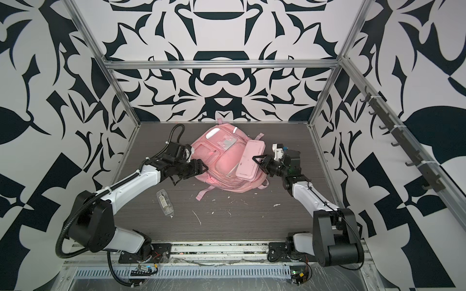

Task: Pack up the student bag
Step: 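Carry the pencil case over the backpack with right gripper while left reaches its top, then grasp the backpack's open compartment edge with the left gripper and pull it open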

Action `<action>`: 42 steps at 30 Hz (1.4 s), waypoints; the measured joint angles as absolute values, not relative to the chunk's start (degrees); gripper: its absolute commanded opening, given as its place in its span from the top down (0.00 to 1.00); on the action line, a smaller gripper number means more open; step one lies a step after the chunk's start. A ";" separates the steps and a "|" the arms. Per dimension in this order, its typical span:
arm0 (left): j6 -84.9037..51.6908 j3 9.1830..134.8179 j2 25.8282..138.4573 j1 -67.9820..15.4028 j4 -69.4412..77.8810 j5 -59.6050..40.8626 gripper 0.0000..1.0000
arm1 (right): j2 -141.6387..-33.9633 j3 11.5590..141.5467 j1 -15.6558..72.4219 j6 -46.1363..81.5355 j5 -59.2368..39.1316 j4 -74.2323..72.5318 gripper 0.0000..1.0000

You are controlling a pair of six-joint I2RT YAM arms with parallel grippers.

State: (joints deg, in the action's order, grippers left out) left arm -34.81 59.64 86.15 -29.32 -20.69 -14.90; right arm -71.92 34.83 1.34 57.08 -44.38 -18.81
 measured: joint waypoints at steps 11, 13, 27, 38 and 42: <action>-29.93 75.55 96.64 -40.14 -25.61 -6.87 0.27 | -67.00 32.38 -10.28 58.48 -48.69 -16.34 0.89; -28.58 78.32 98.41 -42.09 -26.92 -4.89 0.27 | -66.70 32.12 -11.70 58.54 -49.50 -15.75 0.89; -17.41 96.47 114.19 -52.01 -39.22 10.87 0.31 | -65.54 31.64 -16.53 58.08 -52.80 -13.34 0.90; -10.74 103.31 122.13 -57.67 -43.48 20.40 0.33 | -64.75 31.42 -16.99 57.08 -53.39 -11.46 0.90; -9.96 103.72 123.83 -57.65 -44.16 23.11 0.36 | -64.73 31.27 -17.12 56.95 -53.41 -11.07 0.90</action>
